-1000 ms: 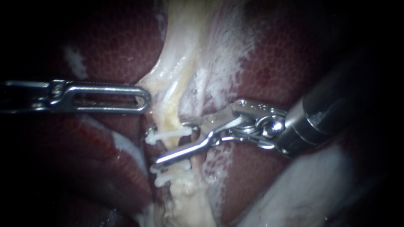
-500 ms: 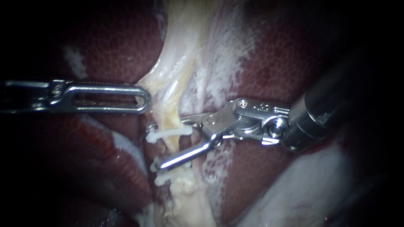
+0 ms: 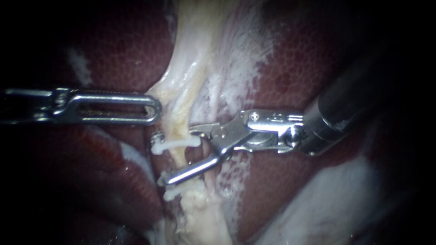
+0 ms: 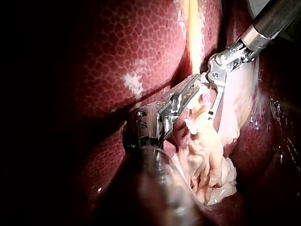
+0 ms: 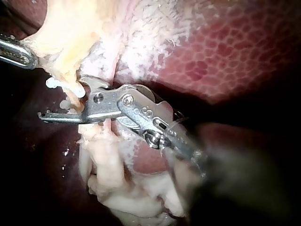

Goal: Going back third clip left tube

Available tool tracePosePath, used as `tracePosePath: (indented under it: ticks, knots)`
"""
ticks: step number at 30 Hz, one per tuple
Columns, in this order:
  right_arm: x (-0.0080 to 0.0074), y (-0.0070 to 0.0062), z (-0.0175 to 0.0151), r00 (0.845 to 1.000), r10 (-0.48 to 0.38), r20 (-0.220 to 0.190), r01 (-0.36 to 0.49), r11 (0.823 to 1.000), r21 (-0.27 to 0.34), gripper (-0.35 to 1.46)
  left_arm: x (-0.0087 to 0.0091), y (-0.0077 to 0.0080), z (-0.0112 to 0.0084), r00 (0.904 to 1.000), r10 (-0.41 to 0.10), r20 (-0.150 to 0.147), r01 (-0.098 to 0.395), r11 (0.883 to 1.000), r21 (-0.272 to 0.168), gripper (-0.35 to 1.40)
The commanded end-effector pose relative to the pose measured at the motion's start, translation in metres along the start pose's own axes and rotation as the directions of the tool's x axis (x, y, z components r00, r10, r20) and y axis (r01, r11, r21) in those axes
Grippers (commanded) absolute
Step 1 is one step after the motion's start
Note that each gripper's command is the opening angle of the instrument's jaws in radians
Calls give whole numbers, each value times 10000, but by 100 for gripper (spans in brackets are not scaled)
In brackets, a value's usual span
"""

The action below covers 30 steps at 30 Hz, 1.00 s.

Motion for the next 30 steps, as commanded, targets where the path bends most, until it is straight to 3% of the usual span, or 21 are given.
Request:
tracePosePath:
  ticks: [1, 10, 19, 30]
  knots:
    - [0, -1, 1, 10000, 4, 7, -4, 10000, 16, 60, 0, 0, 0, 10000, -1, 1, 1, 10000, -3, -35]
    - [-2, 1, 8, 9999, -20, -102, 21, 9999, 107, 60, 0, -2, 0, 10000, -1, 5, 1, 10000, -10, -35]
    - [-2, 0, 4, 9959, -902, -35, 903, 9958, 123, 60, 0, -2, -1, 10000, 0, 3, 0, 10000, -8, -35]
    - [3, 0, -20, 9796, -2008, 19, 2007, 9795, 146, 60, 0, -2, -1, 10000, 0, 1, 0, 10000, -3, -35]
